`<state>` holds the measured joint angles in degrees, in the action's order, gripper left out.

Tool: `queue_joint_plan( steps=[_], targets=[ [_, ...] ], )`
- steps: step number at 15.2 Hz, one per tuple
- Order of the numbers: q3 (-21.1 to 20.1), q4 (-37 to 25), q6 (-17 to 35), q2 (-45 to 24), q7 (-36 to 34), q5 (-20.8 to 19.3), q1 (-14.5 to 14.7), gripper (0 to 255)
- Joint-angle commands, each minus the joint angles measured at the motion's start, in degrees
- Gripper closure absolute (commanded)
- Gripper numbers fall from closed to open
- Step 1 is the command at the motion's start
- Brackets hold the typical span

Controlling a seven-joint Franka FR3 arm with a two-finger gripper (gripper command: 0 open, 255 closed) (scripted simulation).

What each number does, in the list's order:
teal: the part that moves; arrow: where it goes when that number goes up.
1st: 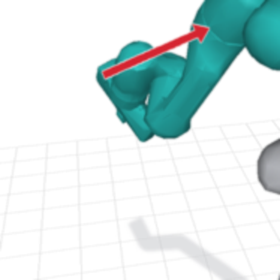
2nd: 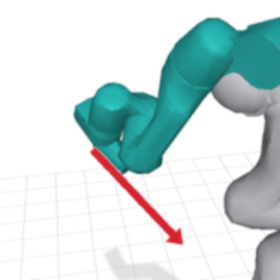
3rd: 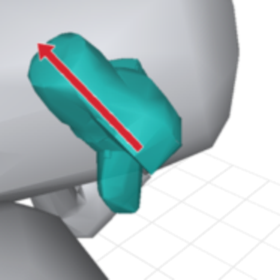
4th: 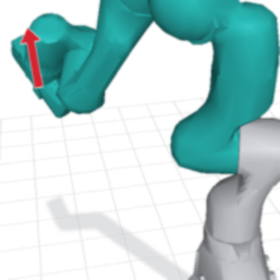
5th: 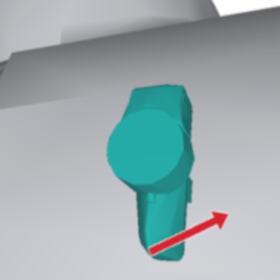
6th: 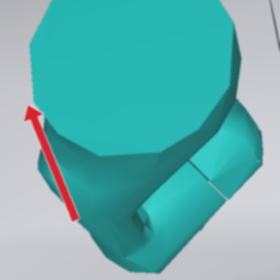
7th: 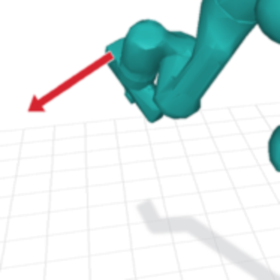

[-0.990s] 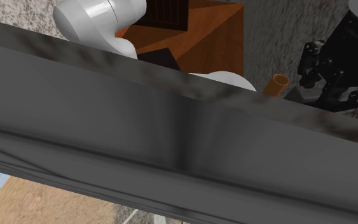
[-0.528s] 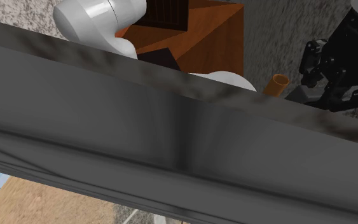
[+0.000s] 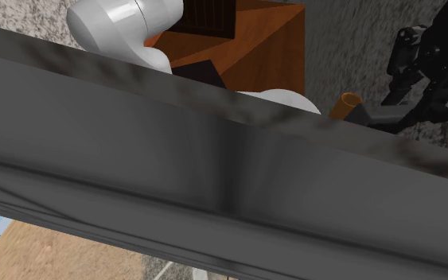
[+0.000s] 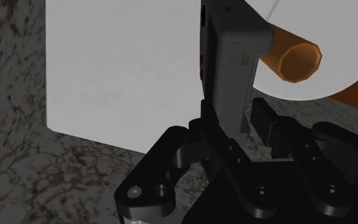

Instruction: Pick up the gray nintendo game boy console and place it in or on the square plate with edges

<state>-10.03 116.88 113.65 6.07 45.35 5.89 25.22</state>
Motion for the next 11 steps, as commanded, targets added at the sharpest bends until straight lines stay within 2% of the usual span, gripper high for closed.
queue_joint_plan(
  steps=[1,11],
  targets=[
    [0.1,-1.2,-1.5,0.3,0.0,0.0,-0.1,255],
    [0.2,-7.8,-8.6,0.9,-0.5,-0.2,-0.2,255]
  ],
)
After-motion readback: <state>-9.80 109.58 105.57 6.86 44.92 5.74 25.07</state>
